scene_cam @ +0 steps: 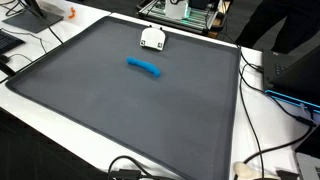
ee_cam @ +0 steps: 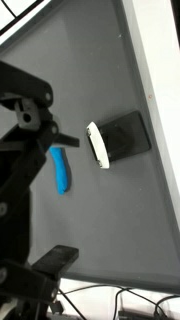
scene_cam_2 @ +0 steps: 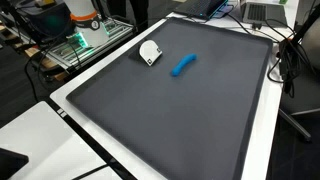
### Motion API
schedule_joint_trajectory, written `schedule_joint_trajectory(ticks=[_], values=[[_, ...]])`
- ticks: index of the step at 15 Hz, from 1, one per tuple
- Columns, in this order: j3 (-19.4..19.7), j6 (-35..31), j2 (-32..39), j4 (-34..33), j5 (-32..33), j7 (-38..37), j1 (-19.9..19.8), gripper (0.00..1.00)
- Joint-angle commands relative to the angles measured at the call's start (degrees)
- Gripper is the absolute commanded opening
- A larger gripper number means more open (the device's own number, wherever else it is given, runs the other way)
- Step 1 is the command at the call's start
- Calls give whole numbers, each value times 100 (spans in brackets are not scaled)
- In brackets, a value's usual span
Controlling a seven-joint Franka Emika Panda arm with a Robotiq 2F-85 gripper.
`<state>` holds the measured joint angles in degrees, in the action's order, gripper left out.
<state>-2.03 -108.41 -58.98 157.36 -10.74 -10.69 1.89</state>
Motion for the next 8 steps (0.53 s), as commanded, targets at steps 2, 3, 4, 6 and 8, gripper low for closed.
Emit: schedule_joint_trajectory(ticks=[2, 3, 4, 6, 8], values=[[-50, 26, 5, -14, -51, 52, -72, 100], [-50, 26, 6, -14, -51, 52, -72, 100], [-50, 26, 6, -14, -51, 52, -72, 100], [-61, -136, 582, -64, -275, -141, -91, 100], [-96, -341, 1155, -99, -625, -362, -58, 100]])
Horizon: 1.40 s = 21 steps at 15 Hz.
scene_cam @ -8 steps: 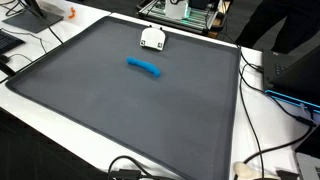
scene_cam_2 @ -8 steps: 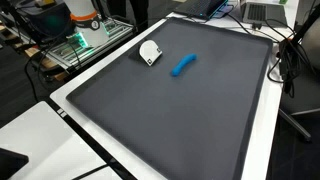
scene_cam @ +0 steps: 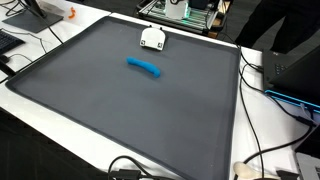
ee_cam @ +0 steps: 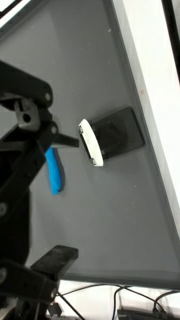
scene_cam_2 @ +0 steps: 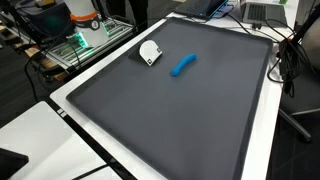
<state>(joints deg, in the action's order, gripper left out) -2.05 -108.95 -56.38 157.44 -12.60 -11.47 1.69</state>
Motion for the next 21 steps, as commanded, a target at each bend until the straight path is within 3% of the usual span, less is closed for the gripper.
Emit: schedule_joint_trajectory(ticks=[1, 6, 11, 15, 21], values=[[-111, -472, 1221, -127, -660, -403, -15, 100], [-207, -1574, 2723, -262, -1556, -1048, 0, 100], [-179, -2335, 3719, -364, -2164, -1792, -48, 100], [-128, -2660, 4154, -381, -2419, -2373, -162, 100], [58, -2746, 4471, -317, -2190, -2373, -370, 100]])
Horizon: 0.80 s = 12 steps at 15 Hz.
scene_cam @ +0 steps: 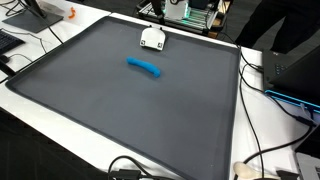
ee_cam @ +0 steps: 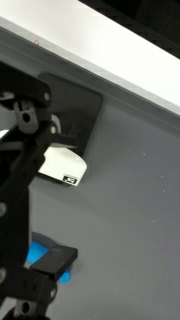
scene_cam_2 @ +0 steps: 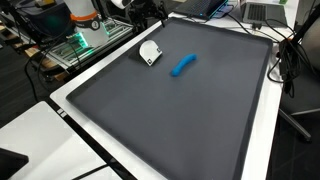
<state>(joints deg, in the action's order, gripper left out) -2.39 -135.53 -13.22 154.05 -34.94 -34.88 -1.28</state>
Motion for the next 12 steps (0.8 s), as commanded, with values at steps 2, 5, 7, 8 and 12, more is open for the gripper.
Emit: schedule_joint_trajectory(ticks=[2, 5, 7, 8, 12], values=[[144, -68, 250, 18, 18, 16, -109, 100], [177, -115, 420, 6, -11, 13, -129, 100], [184, -186, 548, 2, -4, -16, -136, 100], [193, -210, 603, -3, -24, 1, -132, 100], [208, -331, 784, -18, -44, 28, -114, 100]])
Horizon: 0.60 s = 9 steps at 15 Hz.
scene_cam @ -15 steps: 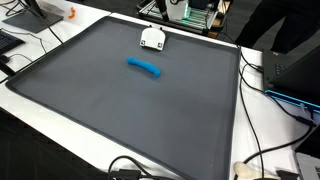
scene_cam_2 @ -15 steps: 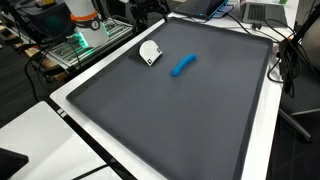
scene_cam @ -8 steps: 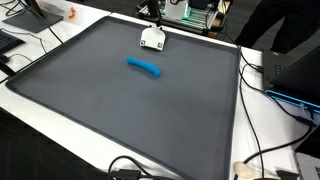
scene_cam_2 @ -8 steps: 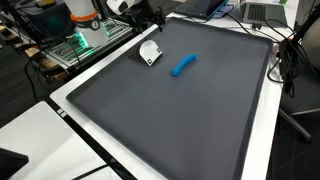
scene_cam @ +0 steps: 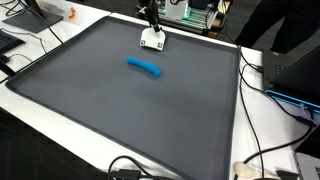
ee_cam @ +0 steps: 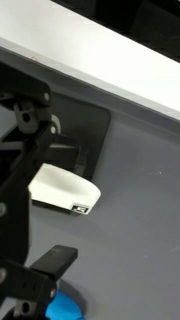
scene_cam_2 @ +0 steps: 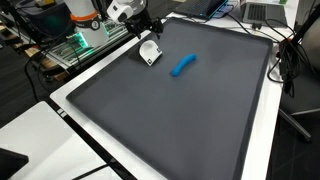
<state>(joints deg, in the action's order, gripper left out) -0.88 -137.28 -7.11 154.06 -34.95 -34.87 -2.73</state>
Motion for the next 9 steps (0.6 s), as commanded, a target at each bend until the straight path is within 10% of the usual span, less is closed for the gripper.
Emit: schedule_joint_trajectory(ticks=[1, 9], values=[[56, -228, 216, -21, -84, 22, 39, 100], [32, -728, 466, -55, -282, -67, 94, 99]])
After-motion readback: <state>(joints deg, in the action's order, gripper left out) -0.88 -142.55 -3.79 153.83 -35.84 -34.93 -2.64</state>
